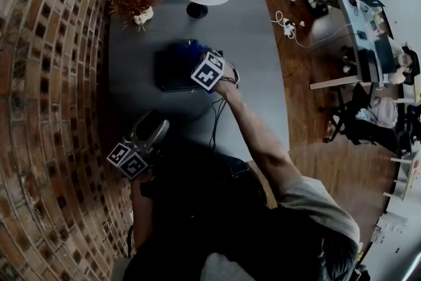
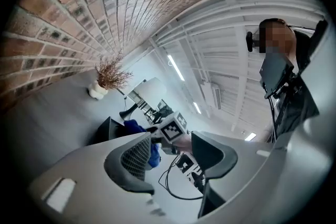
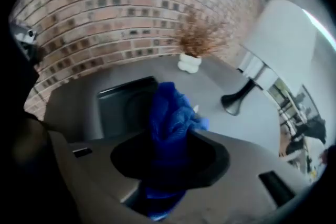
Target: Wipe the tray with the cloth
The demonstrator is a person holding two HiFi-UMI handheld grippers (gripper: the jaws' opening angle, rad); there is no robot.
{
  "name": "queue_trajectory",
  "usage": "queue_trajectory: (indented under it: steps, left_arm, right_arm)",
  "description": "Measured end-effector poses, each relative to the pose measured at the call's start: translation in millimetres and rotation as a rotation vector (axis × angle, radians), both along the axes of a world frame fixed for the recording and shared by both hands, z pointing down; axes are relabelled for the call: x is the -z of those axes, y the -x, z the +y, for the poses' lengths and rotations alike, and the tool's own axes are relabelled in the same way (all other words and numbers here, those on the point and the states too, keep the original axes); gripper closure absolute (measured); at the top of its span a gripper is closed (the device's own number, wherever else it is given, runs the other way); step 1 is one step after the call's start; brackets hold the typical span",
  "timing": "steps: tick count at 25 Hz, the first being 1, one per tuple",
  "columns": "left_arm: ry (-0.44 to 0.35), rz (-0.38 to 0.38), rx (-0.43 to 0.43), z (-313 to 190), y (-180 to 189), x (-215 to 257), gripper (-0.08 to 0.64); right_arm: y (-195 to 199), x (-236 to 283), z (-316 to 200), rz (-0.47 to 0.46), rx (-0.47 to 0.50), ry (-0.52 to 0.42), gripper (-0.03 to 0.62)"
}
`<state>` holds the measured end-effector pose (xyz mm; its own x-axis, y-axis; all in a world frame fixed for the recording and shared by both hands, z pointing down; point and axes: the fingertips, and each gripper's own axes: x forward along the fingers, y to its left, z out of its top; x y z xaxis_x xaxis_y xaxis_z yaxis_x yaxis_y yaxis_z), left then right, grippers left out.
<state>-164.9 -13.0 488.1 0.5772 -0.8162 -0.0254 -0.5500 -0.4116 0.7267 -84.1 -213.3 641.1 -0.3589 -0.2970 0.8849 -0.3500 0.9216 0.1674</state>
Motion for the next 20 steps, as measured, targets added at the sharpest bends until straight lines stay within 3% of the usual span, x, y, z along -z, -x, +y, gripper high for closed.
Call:
queue_trajectory:
  steps: [3,4,6,9,11,15,18,20]
  left_arm:
    - [0.014,-0.004,-0.005,-1,-2,-6,0.331]
    - [0.018,-0.005,-0.007,0,-2,-7,0.331]
    - [0.020,-0.007,-0.007,0,-2,-8,0.331]
    - [0.017,-0.008,-0.003,1,-1,-7,0.331]
    - [0.015,-0.007,0.000,2,-2,-7,0.331]
    - [0.009,-0.010,0.005,3,-4,-2,0.331]
    - [0.013,-0.014,0.010,3,-1,-3,0.331]
    - [0.021,-0.013,0.009,4,-1,-6,0.331]
  right_arm:
    - [14,2,89,0.072,0.293,0.093,0.439]
    - [13,5,105,0.086,0.346,0.112,0.439]
    - [-2,17,88,0.091,0.305,0.081,0.439]
    - [-36,45,-11,0.085,0.051,-0.115,0.438]
    - [-47,44,-54,0.073,-0.029,-0.149,0.437]
    - [-43,9,-41,0.150,0.070,-0.135,0.437]
    - [-34,7,20,0.221,0.212,-0.114,0.446]
    - [-35,6,64,0.253,0.311,-0.027,0.448]
